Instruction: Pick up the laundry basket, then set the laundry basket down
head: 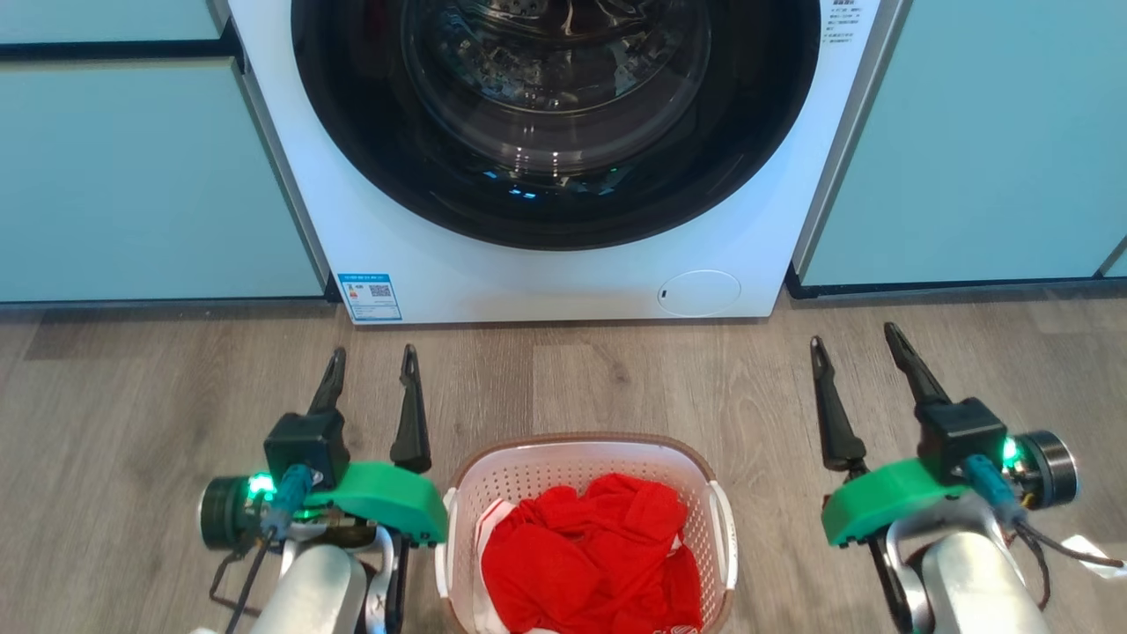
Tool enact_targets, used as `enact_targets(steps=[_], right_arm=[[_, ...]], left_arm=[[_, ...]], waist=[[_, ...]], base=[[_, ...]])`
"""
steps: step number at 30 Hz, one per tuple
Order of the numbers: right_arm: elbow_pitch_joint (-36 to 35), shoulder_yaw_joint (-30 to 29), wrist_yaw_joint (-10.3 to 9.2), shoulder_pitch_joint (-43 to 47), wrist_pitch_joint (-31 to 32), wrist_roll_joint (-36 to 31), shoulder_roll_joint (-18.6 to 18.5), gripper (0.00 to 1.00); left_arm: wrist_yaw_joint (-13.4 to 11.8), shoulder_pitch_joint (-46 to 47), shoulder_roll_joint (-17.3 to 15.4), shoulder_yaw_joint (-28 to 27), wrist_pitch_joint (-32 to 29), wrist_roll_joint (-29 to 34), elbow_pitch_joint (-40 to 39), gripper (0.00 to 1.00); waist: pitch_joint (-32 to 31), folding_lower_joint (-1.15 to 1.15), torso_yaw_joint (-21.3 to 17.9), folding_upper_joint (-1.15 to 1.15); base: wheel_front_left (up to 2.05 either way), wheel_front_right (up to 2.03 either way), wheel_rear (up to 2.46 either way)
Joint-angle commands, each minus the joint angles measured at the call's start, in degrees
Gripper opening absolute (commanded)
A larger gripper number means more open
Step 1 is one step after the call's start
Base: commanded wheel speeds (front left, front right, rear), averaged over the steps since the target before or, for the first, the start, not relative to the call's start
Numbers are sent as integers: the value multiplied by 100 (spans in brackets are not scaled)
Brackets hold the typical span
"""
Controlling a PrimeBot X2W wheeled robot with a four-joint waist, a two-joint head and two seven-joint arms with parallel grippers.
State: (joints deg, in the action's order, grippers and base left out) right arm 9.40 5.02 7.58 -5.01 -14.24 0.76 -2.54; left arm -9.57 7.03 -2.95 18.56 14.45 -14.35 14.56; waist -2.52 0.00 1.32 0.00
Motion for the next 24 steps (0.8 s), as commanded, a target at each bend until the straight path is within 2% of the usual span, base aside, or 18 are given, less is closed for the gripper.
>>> enact_targets(steps=[1, 4, 8, 12, 24], right_arm=[[-116, 71, -9, -207, -75, 90, -40, 100], [216, 30, -9, -189, -75, 671, -36, 100], [381, 107, -9, -243, -75, 603, -35, 100], [437, 124, -9, -268, -75, 593, -35, 100], [427, 221, -9, -282, -75, 579, -34, 100]], left_arm=[[-7, 232, 6, -174, 55, -4, -130, 100], [-66, 242, 6, -186, 55, -2, 14, 100], [-12, 246, 6, -176, 55, -244, 205, 100], [158, 264, 7, -177, 55, -430, 300, 100], [40, 261, 7, -248, 55, -454, 366, 100]], waist=[[-2, 0, -1, 0], [-6, 0, -4, 0], [1, 0, -12, 0], [6, 0, -11, 0], [-18, 0, -18, 0]], base=[[0, 0, 0], [0, 0, 0], [0, 0, 0], [0, 0, 0], [0, 0, 0]])
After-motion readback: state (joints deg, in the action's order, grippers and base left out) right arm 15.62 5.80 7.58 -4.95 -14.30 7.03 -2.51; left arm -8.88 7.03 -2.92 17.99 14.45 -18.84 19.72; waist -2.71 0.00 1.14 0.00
